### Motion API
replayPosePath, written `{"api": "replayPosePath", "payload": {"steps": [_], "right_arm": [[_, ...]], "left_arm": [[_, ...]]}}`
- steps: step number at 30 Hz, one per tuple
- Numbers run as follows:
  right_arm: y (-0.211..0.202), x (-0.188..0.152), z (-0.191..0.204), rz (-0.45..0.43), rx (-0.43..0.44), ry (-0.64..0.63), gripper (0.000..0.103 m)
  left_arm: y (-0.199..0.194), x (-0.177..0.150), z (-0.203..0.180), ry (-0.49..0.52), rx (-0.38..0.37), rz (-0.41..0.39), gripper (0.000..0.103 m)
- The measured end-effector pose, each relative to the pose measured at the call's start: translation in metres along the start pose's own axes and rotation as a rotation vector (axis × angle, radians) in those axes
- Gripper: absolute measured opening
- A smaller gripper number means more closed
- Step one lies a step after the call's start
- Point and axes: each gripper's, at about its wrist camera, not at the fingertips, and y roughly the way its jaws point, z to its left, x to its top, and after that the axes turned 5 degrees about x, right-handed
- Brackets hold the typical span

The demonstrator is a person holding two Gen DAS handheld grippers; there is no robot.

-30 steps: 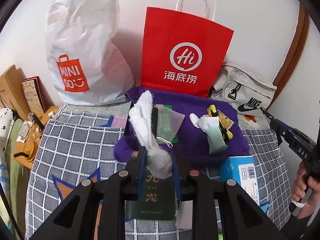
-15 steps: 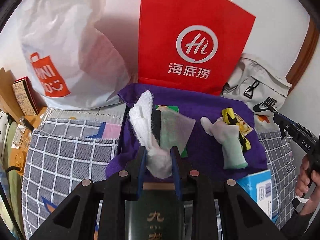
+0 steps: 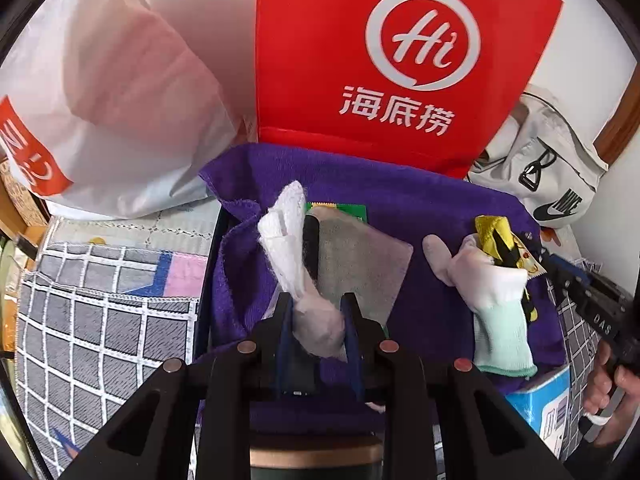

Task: Organize soft objects
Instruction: 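Lower the tissue and strap onto the towel and open both tools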

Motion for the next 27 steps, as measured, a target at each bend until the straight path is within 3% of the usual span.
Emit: {"api": "replayPosePath", "payload": {"steps": [8,18,23,27], "right_arm": [[0.026,-0.01,0.01,0.053,0.012,-0.017,0.021],[0.024,-0.012,0.003,0.064,0.041,-0.016,0.023],[0.017,-0.009,0.007,0.056,0.073,-0.018,0.048],[0.008,-0.007,0.014,0.058,0.065,-0.05,0.053]], "left_arm": [[0.021,0.003,-0.003,0.007,-0.026,0.047,0.025],[0.028,0.007,0.003,-0.002,-0.044,0.076,0.027],[0.025,0.007,0.003,-0.004,-0.051,0.061,0.056],[0.015,0.005,0.005,-0.005,-0.04,0.055,0.056]]}}
